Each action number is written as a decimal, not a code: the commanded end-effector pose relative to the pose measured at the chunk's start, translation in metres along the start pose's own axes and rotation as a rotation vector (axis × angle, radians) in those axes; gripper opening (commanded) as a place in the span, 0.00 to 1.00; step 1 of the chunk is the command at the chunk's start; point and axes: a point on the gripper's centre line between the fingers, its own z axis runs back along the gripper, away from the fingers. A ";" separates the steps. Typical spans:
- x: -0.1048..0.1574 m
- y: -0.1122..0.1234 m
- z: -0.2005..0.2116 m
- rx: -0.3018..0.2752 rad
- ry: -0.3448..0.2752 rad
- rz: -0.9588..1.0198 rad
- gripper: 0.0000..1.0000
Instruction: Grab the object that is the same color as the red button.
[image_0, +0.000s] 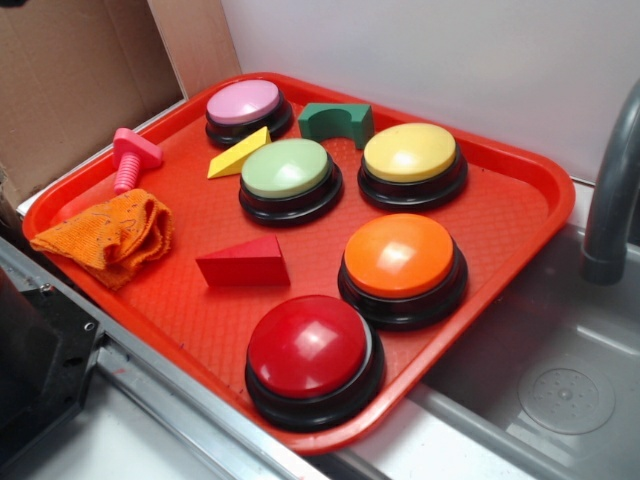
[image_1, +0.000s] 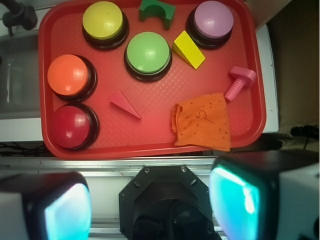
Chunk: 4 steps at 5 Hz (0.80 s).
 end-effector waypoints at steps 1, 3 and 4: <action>0.000 0.000 0.000 0.000 0.000 0.000 1.00; 0.020 -0.010 -0.043 0.024 0.017 -0.141 1.00; 0.026 -0.018 -0.065 0.064 0.001 -0.191 1.00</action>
